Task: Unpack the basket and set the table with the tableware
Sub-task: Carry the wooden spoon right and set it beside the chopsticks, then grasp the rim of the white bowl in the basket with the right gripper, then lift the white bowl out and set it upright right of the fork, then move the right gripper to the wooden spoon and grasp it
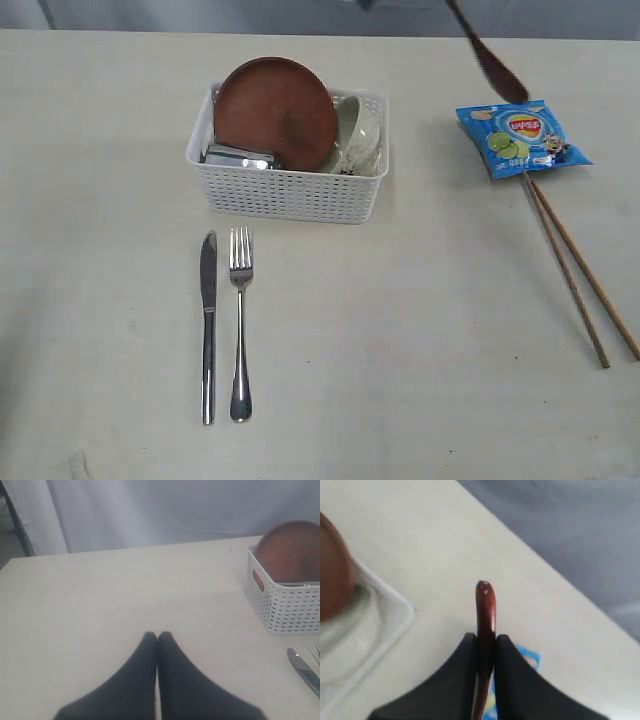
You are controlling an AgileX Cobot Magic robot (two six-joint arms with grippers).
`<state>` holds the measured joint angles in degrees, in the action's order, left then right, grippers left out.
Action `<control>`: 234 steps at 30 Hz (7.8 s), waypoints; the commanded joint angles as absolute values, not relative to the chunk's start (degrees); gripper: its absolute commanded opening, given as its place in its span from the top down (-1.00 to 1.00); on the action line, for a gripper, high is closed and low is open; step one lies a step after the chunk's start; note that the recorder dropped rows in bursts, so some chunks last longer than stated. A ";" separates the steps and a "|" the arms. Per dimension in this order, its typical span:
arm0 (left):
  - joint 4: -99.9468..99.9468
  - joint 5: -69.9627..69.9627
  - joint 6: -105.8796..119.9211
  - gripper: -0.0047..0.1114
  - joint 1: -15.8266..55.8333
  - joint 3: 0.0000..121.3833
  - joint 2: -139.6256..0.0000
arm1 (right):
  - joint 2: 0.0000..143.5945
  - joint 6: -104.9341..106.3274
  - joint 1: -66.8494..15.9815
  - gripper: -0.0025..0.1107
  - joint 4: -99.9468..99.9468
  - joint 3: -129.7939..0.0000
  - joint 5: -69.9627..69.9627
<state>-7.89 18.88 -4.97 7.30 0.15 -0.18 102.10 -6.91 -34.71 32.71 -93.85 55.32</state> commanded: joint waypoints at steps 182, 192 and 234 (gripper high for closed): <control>-7.92 18.28 -4.88 0.92 7.54 0.00 0.00 | 89.96 22.42 -21.48 0.96 -32.16 -35.61 29.37; -7.92 18.28 -4.88 0.92 7.54 0.00 0.00 | 90.16 22.70 -25.09 0.69 -32.84 -35.52 24.31; -7.92 18.28 -4.88 0.92 7.54 0.00 0.00 | 86.99 -0.67 -4.11 0.18 7.07 -44.19 40.96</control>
